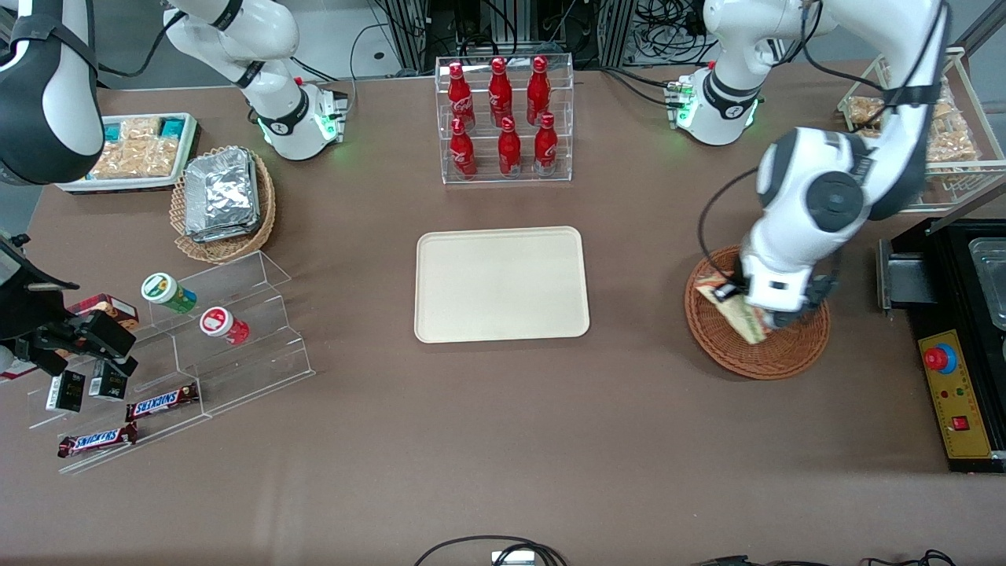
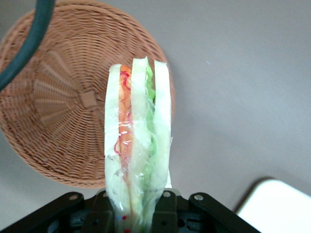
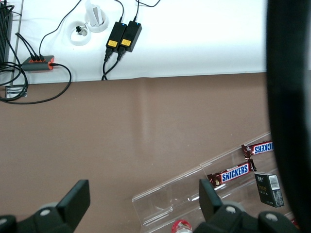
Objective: Place sandwich from basket to tray
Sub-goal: 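Lift the sandwich with the left gripper and carry it toward the cream tray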
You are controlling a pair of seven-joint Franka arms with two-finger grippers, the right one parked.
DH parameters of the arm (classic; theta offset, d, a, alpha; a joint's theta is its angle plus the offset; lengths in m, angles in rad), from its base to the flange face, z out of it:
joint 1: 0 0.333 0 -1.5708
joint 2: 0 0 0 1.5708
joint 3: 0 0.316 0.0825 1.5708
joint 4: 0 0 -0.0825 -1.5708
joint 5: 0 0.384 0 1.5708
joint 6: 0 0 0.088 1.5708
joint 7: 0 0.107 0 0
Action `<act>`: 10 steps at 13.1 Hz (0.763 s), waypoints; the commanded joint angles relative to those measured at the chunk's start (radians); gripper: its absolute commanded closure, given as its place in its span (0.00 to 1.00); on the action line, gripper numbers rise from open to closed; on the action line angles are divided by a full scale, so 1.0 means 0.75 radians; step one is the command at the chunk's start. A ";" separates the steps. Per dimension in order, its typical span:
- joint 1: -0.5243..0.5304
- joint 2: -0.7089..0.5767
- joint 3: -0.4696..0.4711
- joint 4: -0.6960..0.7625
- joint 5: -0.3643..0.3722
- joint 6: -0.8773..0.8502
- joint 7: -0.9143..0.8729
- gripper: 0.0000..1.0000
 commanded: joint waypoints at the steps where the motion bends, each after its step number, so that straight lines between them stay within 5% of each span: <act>1: -0.070 0.037 -0.060 0.058 0.083 -0.021 -0.006 0.91; 10: -0.514 0.272 -0.069 0.176 0.208 0.075 -0.010 0.85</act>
